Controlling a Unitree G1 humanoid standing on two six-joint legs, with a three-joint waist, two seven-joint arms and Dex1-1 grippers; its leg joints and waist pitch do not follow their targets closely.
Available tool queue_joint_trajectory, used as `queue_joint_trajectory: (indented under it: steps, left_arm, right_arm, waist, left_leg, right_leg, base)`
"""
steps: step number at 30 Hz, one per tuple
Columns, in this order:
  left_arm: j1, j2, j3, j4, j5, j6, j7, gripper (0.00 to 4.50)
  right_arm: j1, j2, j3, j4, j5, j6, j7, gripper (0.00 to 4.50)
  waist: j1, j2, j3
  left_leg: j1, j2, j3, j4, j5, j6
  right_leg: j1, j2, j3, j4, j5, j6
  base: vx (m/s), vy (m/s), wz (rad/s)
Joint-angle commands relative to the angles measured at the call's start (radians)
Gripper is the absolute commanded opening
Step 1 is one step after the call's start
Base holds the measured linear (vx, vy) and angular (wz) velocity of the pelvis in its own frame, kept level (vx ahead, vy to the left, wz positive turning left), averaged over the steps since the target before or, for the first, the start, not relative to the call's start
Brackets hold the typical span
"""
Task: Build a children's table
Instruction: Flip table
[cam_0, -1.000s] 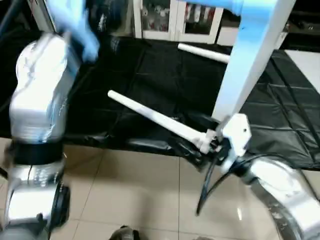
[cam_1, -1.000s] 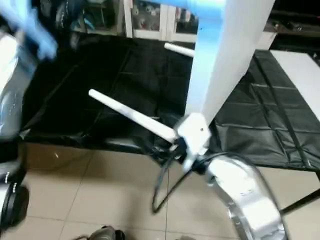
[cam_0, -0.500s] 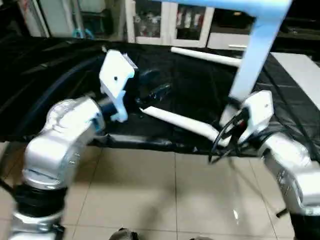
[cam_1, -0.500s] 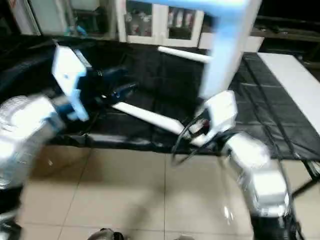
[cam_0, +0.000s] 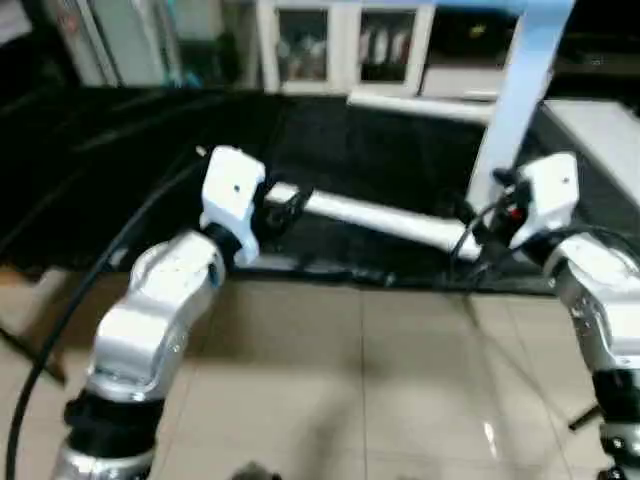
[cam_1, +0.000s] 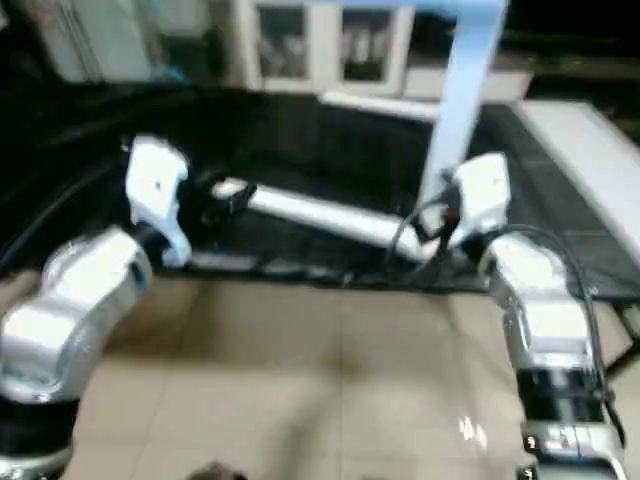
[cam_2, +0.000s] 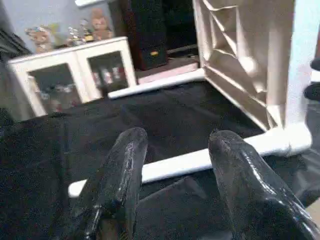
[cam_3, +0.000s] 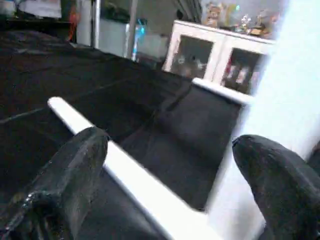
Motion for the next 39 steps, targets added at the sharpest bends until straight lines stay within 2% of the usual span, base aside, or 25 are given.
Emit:
queue_joint_trajectory:
  steps: [1, 4, 9, 13, 15, 17, 18, 19, 20, 22, 23, 24, 25, 26, 27, 29, 31, 32, 33, 34, 35, 36, 37, 38, 39]
  left_arm:
    - [0.006, -0.012, -0.003, 0.018, 0.033, -0.013, 0.048, 2.34]
    - [0.045, -0.061, 0.018, -0.001, 0.065, -0.051, 0.127, 2.34]
    - [0.132, -0.128, 0.068, -0.004, 0.112, -0.076, 0.269, 2.34]
    - [0.179, -0.147, 0.069, -0.013, 0.091, -0.143, 0.253, 2.34]
    - [0.168, -0.164, 0.069, -0.019, 0.088, -0.154, 0.258, 2.34]
    - [0.130, -0.176, 0.070, -0.006, 0.099, -0.157, 0.276, 2.34]
    - [0.097, -0.180, 0.074, 0.008, 0.104, -0.152, 0.285, 2.34]
    - [0.081, -0.181, 0.075, 0.012, 0.105, -0.146, 0.290, 2.34]
    - [0.066, -0.179, 0.076, 0.019, 0.103, -0.147, 0.289, 2.34]
    - [0.047, -0.174, 0.080, 0.037, 0.099, -0.154, 0.282, 2.34]
    - [0.042, -0.171, 0.084, 0.049, 0.098, -0.159, 0.278, 2.34]
    - [0.040, -0.167, 0.083, 0.058, 0.101, -0.160, 0.272, 2.34]
    - [0.040, -0.167, 0.083, 0.059, 0.101, -0.160, 0.271, 2.34]
    - [0.039, -0.165, 0.082, 0.060, 0.105, -0.158, 0.268, 2.34]
    - [0.037, -0.161, 0.082, 0.065, 0.108, -0.157, 0.263, 2.34]
    - [0.035, -0.165, 0.095, 0.061, 0.097, -0.144, 0.267, 2.34]
    - [0.032, -0.158, 0.101, 0.063, 0.096, -0.146, 0.266, 2.34]
    - [0.036, -0.152, 0.099, 0.062, 0.098, -0.149, 0.263, 2.34]
    - [0.040, -0.143, 0.098, 0.061, 0.100, -0.155, 0.254, 2.34]
    - [0.040, -0.140, 0.098, 0.063, 0.101, -0.158, 0.251, 2.34]
    - [0.041, -0.136, 0.100, 0.060, 0.100, -0.157, 0.249, 2.34]
    - [0.040, -0.133, 0.102, 0.062, 0.099, -0.157, 0.247, 2.34]
    - [0.045, -0.125, 0.103, 0.050, 0.087, -0.160, 0.228, 2.34]
    - [0.053, -0.114, 0.107, 0.027, 0.044, -0.147, 0.178, 2.34]
    - [0.055, -0.110, 0.109, 0.020, 0.027, -0.142, 0.159, 2.34]
  right_arm:
    - [0.026, 0.026, -0.005, -0.138, 0.052, 0.042, -0.015, 4.50]
    - [0.117, 0.068, 0.020, -0.304, 0.080, 0.090, -0.061, 4.50]
    - [0.252, 0.123, -0.006, -0.476, 0.048, 0.156, -0.195, 4.50]
    - [0.302, 0.143, -0.010, -0.553, 0.013, 0.195, -0.240, 4.50]
    - [0.311, 0.152, 0.004, -0.575, 0.013, 0.195, -0.253, 4.50]
    - [0.290, 0.163, 0.026, -0.563, 0.012, 0.197, -0.267, 4.50]
    - [0.251, 0.174, 0.038, -0.530, 0.001, 0.193, -0.284, 4.50]
    - [0.233, 0.179, 0.040, -0.518, 0.003, 0.199, -0.287, 4.50]
    - [0.218, 0.181, 0.047, -0.507, -0.002, 0.195, -0.285, 4.50]
    - [0.200, 0.188, 0.057, -0.493, -0.015, 0.192, -0.284, 4.50]
    - [0.196, 0.193, 0.059, -0.485, -0.020, 0.188, -0.285, 4.50]
    - [0.205, 0.197, 0.056, -0.490, -0.021, 0.183, -0.286, 4.50]
    - [0.207, 0.197, 0.056, -0.491, -0.021, 0.182, -0.286, 4.50]
    - [0.214, 0.198, 0.054, -0.498, -0.021, 0.180, -0.285, 4.50]
    - [0.218, 0.199, 0.056, -0.499, -0.022, 0.179, -0.286, 4.50]
    - [0.238, 0.196, 0.066, -0.511, -0.011, 0.197, -0.278, 4.50]
    - [0.259, 0.186, 0.085, -0.524, -0.012, 0.200, -0.262, 4.50]
    - [0.282, 0.182, 0.096, -0.538, -0.014, 0.196, -0.248, 4.50]
    - [0.303, 0.181, 0.104, -0.551, -0.015, 0.191, -0.240, 4.50]
    - [0.307, 0.182, 0.107, -0.553, -0.015, 0.189, -0.239, 4.50]
    - [0.314, 0.182, 0.108, -0.560, -0.010, 0.189, -0.236, 4.50]
    - [0.317, 0.184, 0.110, -0.563, -0.007, 0.189, -0.234, 4.50]
    - [0.327, 0.186, 0.113, -0.573, -0.001, 0.184, -0.228, 4.50]
    - [0.339, 0.193, 0.114, -0.587, 0.013, 0.177, -0.220, 4.50]
    - [0.342, 0.196, 0.115, -0.591, 0.017, 0.175, -0.217, 4.50]
  waist:
    - [-0.017, -0.003, -0.056]
    - [-0.034, -0.030, -0.049]
    - [-0.051, -0.017, -0.056]
    - [-0.070, -0.033, -0.055]
    - [-0.072, -0.026, -0.051]
    - [-0.086, -0.022, -0.041]
    - [-0.099, -0.011, -0.026]
    - [-0.109, -0.005, -0.023]
    - [-0.116, 0.013, -0.015]
    - [-0.135, 0.020, -0.011]
    - [-0.142, 0.019, -0.008]
    - [-0.147, 0.002, -0.017]
    - [-0.146, -0.004, -0.026]
    - [-0.127, -0.009, -0.044]
    - [-0.124, -0.005, -0.047]
    - [-0.119, 0.003, -0.068]
    - [-0.133, 0.028, -0.086]
    - [-0.141, 0.035, -0.094]
    - [-0.147, 0.040, -0.096]
    - [-0.157, 0.042, -0.092]
    - [-0.164, 0.026, -0.091]
    - [-0.126, -0.017, -0.083]
    - [-0.092, -0.053, -0.089]
    - [-0.033, -0.049, -0.078]
    - [-0.017, -0.047, -0.069]
  left_leg:
    - [0.044, 0.043, -0.020, -0.097, -0.317, -0.018]
    - [0.036, 0.043, -0.017, -0.107, -0.387, -0.038]
    - [0.026, 0.042, -0.024, -0.121, -0.347, -0.056]
    - [0.024, 0.038, -0.024, -0.119, -0.385, -0.052]
    - [0.050, 0.038, -0.023, -0.117, -0.498, -0.050]
    - [0.080, 0.032, -0.030, -0.111, -0.632, -0.042]
    - [0.116, 0.026, -0.037, -0.108, -0.753, -0.043]
    - [0.129, 0.026, -0.042, -0.111, -0.802, -0.046]
    - [0.123, 0.038, -0.059, -0.137, -0.870, -0.052]
    - [0.108, 0.050, -0.067, -0.174, -0.914, -0.049]
    - [0.119, 0.030, -0.054, -0.160, -0.874, -0.038]
    - [0.119, -0.001, -0.031, -0.120, -0.733, -0.021]
    - [0.097, -0.012, -0.022, -0.110, -0.632, -0.003]
    - [0.043, -0.023, -0.013, -0.092, -0.397, 0.053]
    - [0.031, -0.026, -0.015, -0.083, -0.323, 0.078]
    - [0.029, -0.033, -0.017, -0.081, -0.185, 0.132]
    - [0.104, -0.018, -0.044, -0.099, -0.025, 0.236]
    - [0.164, -0.007, -0.081, -0.090, 0.115, 0.359]
    - [0.211, 0.014, -0.109, -0.085, 0.176, 0.423]
    - [0.305, 0.080, -0.172, -0.079, 0.216, 0.530]
    - [0.310, 0.113, -0.218, -0.084, 0.279, 0.589]
    - [0.191, -0.032, -0.127, -0.030, 0.188, 0.458]
    - [0.057, -0.143, -0.070, 0.030, 0.049, 0.384]
    - [-0.068, -0.127, -0.065, 0.152, -0.132, 0.281]
    - [-0.098, -0.070, -0.097, 0.152, -0.054, 0.132]
  right_leg:
    - [0.019, -0.016, 0.009, -0.101, -0.207, -0.173]
    - [0.020, -0.036, 0.007, -0.136, -0.360, -0.115]
    - [0.025, -0.037, 0.005, -0.139, -0.300, -0.075]
    - [0.023, -0.039, 0.008, -0.147, -0.303, -0.069]
    - [0.019, -0.041, 0.004, -0.158, -0.439, -0.049]
    - [0.017, -0.028, -0.021, -0.180, -0.615, -0.032]
    - [0.013, -0.011, -0.054, -0.198, -0.685, -0.015]
    - [0.018, -0.004, -0.074, -0.197, -0.684, -0.013]
    - [0.051, -0.001, -0.095, -0.178, -0.617, -0.012]
    - [0.098, -0.012, -0.093, -0.133, -0.452, -0.030]
    - [0.097, -0.025, -0.084, -0.164, -0.503, -0.047]
    - [0.100, -0.048, -0.069, -0.206, -0.646, -0.061]
    - [0.124, -0.058, -0.051, -0.213, -0.704, -0.056]
    - [0.179, -0.082, -0.006, -0.222, -0.721, -0.064]
    - [0.188, -0.084, 0.004, -0.222, -0.712, -0.077]
    - [0.204, -0.053, -0.003, -0.206, -0.537, -0.151]
    - [0.168, 0.010, -0.044, -0.146, -0.126, -0.236]
    - [0.132, 0.031, -0.062, -0.101, 0.015, -0.202]
    - [0.087, 0.030, -0.071, -0.075, 0.018, -0.162]
    - [-0.026, 0.001, -0.071, -0.018, -0.089, -0.079]
    - [-0.066, -0.040, -0.042, 0.026, -0.143, 0.011]
    - [0.048, -0.060, 0.009, -0.056, -0.023, 0.001]
    - [0.201, -0.037, 0.079, -0.076, 0.067, -0.001]
    - [0.303, -0.158, 0.223, -0.094, 0.497, -0.191]
    - [0.274, -0.139, 0.205, -0.033, 1.065, -0.271]
  base:
    - [0.000, 0.000, 0.00]
    - [0.000, 0.000, 0.00]
    - [0.000, 0.000, 0.00]
    - [0.000, 0.000, 0.00]
    - [0.000, 0.000, 0.00]
    - [0.000, 0.000, 0.00]
    - [0.000, 0.000, 0.00]
    - [0.056, -0.003, -0.22]
    - [0.056, -0.003, -0.22]
    - [0.081, 0.013, -0.23]
    - [0.091, 0.003, -0.21]
    - [0.112, -0.021, -0.14]
    - [0.132, -0.011, -0.09]
    - [0.132, -0.011, -0.09]
    - [0.152, -0.020, -0.03]
    - [0.184, -0.027, 0.09]
    - [0.237, -0.023, 0.20]
    - [0.264, -0.029, 0.20]
    - [0.276, -0.041, 0.17]
    - [0.244, -0.074, 0.04]
    - [0.244, -0.074, 0.04]
    - [0.171, -0.117, -0.23]
    - [0.182, -0.027, 0.13]
    - [0.182, -0.027, 0.13]
    - [0.203, 0.101, 0.49]
